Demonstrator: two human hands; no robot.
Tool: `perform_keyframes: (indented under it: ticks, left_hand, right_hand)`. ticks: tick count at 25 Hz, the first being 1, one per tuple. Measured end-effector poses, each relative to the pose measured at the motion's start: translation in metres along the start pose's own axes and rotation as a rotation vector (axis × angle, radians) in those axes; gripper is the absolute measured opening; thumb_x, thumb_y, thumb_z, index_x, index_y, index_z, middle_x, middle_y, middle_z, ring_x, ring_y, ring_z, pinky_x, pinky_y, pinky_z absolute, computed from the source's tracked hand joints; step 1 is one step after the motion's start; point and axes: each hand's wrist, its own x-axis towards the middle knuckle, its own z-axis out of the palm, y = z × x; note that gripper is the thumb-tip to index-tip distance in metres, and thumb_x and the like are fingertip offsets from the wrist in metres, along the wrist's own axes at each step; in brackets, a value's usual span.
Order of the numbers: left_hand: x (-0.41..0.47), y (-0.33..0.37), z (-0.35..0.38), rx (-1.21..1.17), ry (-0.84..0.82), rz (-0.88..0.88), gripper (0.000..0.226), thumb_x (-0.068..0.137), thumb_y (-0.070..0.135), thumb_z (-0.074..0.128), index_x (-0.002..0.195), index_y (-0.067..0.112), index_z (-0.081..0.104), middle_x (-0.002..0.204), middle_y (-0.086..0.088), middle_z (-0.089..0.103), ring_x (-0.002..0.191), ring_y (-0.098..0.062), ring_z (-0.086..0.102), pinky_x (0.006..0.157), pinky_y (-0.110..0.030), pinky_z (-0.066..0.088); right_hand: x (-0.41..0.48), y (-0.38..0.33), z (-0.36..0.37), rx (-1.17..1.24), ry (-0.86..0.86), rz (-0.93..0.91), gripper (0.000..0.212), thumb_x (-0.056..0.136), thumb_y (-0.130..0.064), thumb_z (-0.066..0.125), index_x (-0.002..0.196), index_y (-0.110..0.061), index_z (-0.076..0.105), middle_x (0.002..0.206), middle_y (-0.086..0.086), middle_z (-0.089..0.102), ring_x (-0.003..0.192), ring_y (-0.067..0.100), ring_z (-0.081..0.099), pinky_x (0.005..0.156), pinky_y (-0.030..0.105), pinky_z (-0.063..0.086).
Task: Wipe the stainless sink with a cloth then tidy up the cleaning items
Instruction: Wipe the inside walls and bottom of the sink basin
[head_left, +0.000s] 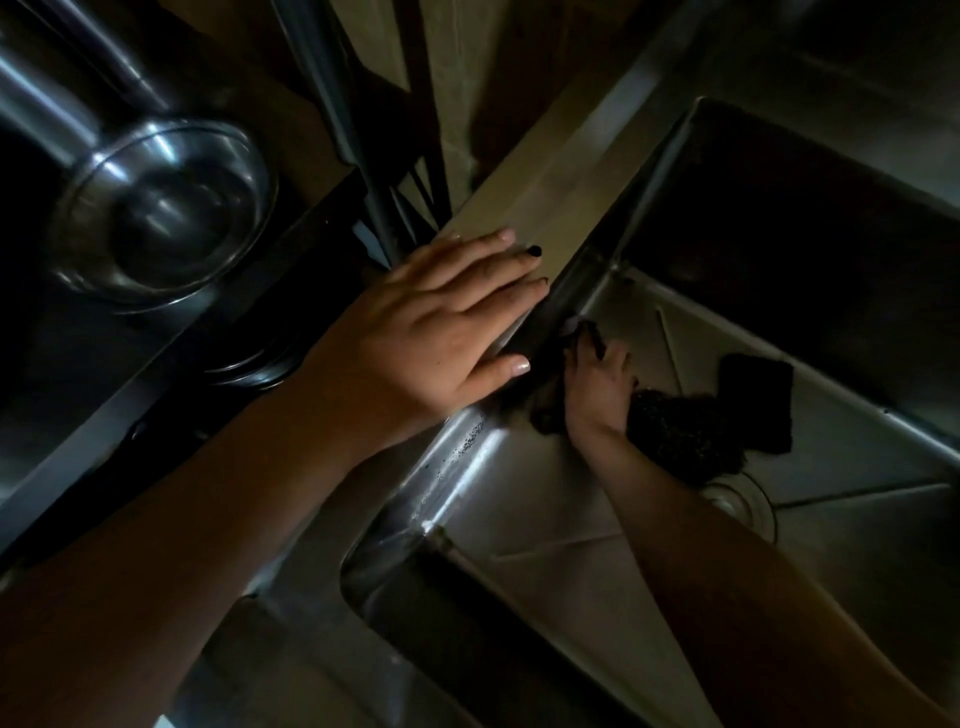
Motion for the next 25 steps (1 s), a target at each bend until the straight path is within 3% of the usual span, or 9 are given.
perform_keyframes:
  ticks: [5, 7, 12, 16, 20, 25]
  left_hand:
    - [-0.001, 0.0, -0.002, -0.021, -0.004, 0.002, 0.053, 0.09, 0.046, 0.04, 0.131, 0.013, 0.048, 0.139, -0.005, 0.048, 0.133, -0.02, 0.036, 0.11, -0.038, 0.029]
    - [-0.001, 0.0, -0.002, -0.014, -0.013, -0.004, 0.053, 0.091, 0.046, 0.04, 0.131, 0.013, 0.048, 0.139, -0.005, 0.047, 0.134, -0.02, 0.036, 0.11, -0.038, 0.03]
    - [0.001, -0.002, -0.003, 0.019, -0.013, -0.001, 0.059, 0.09, 0.055, 0.036, 0.13, 0.014, 0.048, 0.138, -0.005, 0.048, 0.133, -0.02, 0.037, 0.11, -0.035, 0.027]
    - [0.0, 0.0, -0.004, 0.02, -0.012, -0.015, 0.057, 0.089, 0.052, 0.04, 0.13, 0.014, 0.05, 0.138, -0.005, 0.049, 0.132, -0.02, 0.038, 0.11, -0.036, 0.029]
    - [0.002, -0.001, -0.005, 0.017, 0.015, -0.004, 0.057, 0.087, 0.052, 0.043, 0.127, 0.013, 0.052, 0.136, -0.005, 0.051, 0.131, -0.02, 0.04, 0.109, -0.035, 0.031]
    - [0.001, 0.003, -0.005, 0.031, 0.014, 0.01, 0.056, 0.087, 0.049, 0.04, 0.123, 0.01, 0.056, 0.131, -0.008, 0.055, 0.126, -0.027, 0.046, 0.104, -0.042, 0.036]
  right_hand:
    - [-0.029, 0.01, -0.001, -0.006, -0.034, 0.167, 0.046, 0.098, -0.029, 0.036, 0.14, -0.012, 0.033, 0.126, 0.027, 0.041, 0.109, 0.039, 0.043, 0.093, 0.041, 0.033]
    - [-0.055, 0.006, 0.001, -0.086, -0.097, 0.129, 0.048, 0.098, -0.029, 0.034, 0.142, -0.011, 0.03, 0.125, 0.027, 0.042, 0.108, 0.037, 0.044, 0.093, 0.04, 0.034]
    - [-0.073, -0.014, -0.007, -0.179, -0.048, -0.042, 0.043, 0.085, -0.027, 0.062, 0.125, -0.014, 0.056, 0.098, 0.017, 0.062, 0.084, 0.031, 0.06, 0.079, 0.032, 0.048]
    - [-0.033, -0.013, -0.008, 0.013, -0.182, -0.051, 0.043, 0.096, -0.015, 0.034, 0.14, -0.013, 0.033, 0.129, 0.023, 0.039, 0.114, 0.039, 0.04, 0.095, 0.043, 0.034]
    - [0.013, 0.01, -0.014, -0.02, -0.152, -0.073, 0.051, 0.093, -0.019, 0.043, 0.142, -0.017, 0.028, 0.13, 0.022, 0.033, 0.115, 0.041, 0.036, 0.097, 0.047, 0.034]
    - [0.011, 0.01, -0.012, -0.046, -0.163, 0.121, 0.046, 0.096, -0.023, 0.036, 0.141, -0.018, 0.029, 0.135, 0.022, 0.03, 0.113, 0.042, 0.039, 0.092, 0.045, 0.039]
